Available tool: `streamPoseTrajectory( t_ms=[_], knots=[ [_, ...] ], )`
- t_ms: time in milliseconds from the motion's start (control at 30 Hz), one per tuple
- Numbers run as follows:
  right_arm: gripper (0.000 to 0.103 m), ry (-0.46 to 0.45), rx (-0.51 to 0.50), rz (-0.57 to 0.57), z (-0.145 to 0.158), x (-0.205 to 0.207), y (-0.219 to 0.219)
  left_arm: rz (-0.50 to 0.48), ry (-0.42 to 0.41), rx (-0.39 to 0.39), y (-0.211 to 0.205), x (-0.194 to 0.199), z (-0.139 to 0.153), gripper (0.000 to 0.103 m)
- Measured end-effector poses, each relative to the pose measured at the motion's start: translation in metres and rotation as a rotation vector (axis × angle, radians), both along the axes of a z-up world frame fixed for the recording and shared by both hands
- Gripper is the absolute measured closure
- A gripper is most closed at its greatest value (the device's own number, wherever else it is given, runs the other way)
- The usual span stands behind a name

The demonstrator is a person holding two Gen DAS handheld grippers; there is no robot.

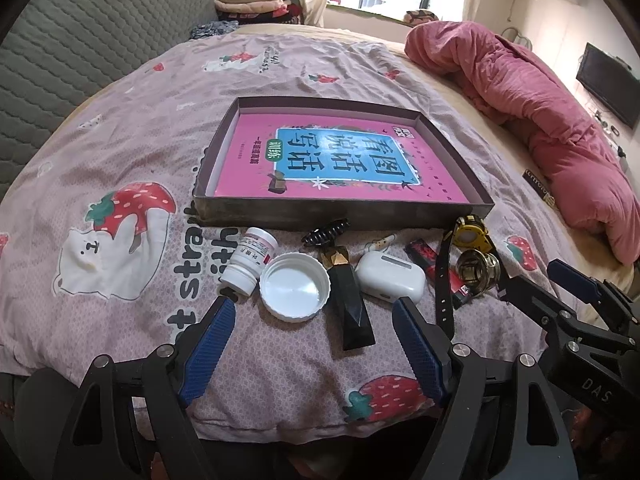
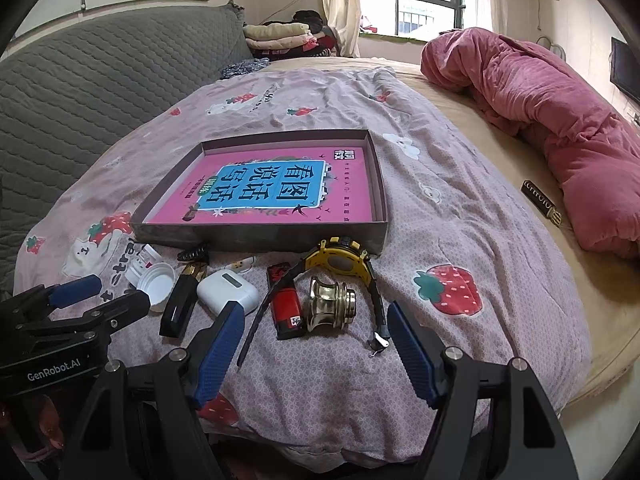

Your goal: Organize rigid objects

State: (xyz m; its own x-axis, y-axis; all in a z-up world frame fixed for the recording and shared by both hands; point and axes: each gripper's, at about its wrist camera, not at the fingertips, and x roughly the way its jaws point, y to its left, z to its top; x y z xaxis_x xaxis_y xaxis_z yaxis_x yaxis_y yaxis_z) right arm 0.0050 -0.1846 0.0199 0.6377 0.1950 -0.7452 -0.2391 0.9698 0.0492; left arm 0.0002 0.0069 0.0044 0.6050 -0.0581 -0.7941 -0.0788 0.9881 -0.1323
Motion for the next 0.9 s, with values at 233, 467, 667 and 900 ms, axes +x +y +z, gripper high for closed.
streamPoseTrajectory(
  t_ms=[233,467,667,900],
  knots=[
    [0.03,0.0,0.0,0.0,0.0002,-0.0001,-0.0003,-0.004,-0.001,0.0,-0.0012,0.0006,0.0002,0.021],
    [0.03,0.001,0.001,-0.006,0.0007,0.0006,-0.0008,-0.008,-0.004,0.006,-0.0008,-0.0005,0.0017,0.021],
    [0.03,0.001,0.003,-0.006,0.0005,0.0004,-0.0013,-0.012,-0.002,0.006,-0.0005,-0.0006,0.0013,0.021],
    [0.03,0.002,0.003,-0.006,0.0008,0.0005,-0.0013,-0.017,-0.003,0.011,-0.0016,-0.0011,0.0011,0.021]
  ],
)
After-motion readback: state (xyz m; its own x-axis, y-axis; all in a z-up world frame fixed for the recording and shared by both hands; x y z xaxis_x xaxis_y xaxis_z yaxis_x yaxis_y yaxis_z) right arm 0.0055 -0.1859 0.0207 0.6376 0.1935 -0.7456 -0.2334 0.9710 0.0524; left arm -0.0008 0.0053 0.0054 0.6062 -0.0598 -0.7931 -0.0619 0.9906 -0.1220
